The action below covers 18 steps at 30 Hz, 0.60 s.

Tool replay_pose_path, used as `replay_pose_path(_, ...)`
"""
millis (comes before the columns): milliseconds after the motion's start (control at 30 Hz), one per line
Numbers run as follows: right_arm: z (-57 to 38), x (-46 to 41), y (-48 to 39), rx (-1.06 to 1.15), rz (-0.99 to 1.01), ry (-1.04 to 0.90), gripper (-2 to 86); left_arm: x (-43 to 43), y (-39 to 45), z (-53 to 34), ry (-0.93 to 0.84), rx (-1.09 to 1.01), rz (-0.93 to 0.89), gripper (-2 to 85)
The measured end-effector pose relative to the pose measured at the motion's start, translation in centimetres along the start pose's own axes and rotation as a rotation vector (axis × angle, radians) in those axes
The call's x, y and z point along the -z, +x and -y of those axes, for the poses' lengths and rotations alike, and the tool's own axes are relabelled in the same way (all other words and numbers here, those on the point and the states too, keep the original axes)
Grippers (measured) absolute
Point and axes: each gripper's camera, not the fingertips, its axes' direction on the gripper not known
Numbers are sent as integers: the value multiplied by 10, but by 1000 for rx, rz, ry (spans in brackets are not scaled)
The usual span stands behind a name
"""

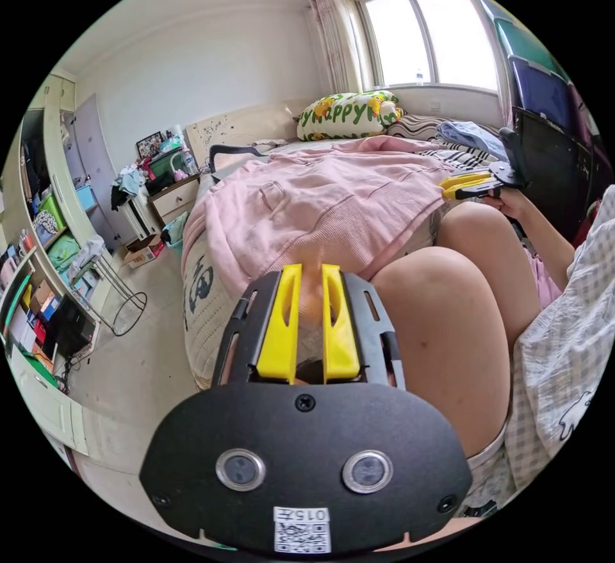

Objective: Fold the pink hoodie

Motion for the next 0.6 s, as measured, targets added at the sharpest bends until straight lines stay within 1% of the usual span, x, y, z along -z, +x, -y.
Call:
replay_pose_path(100,-3,3,-9,37,-9,-2,81,0,4,1,4,8,9,63)
replay_pose_path(167,-3,3,-20,80,-84,-21,73,3,9,0,-15,-20,17,76)
replay_pose_path(233,-3,1,-24,97,-115,-32,63,4,7,-2,-23,-13,15,68)
replay_pose_path(300,-2,1,-25,92,-132,-31,36,1,3,-4,-23,9,52,34)
replay_pose_path(333,-2,4,-24,77,-133,-19,18,-1,2,-5,-26,17,77,22)
replay_pose_path(433,-1,15,-18,52,-85,-9,-1,3,-7,-5,-17,53,27,6)
replay_pose_path(600,0,46,-18,71,-31,-4,-5,38,-21,-24,86,130,2,-2)
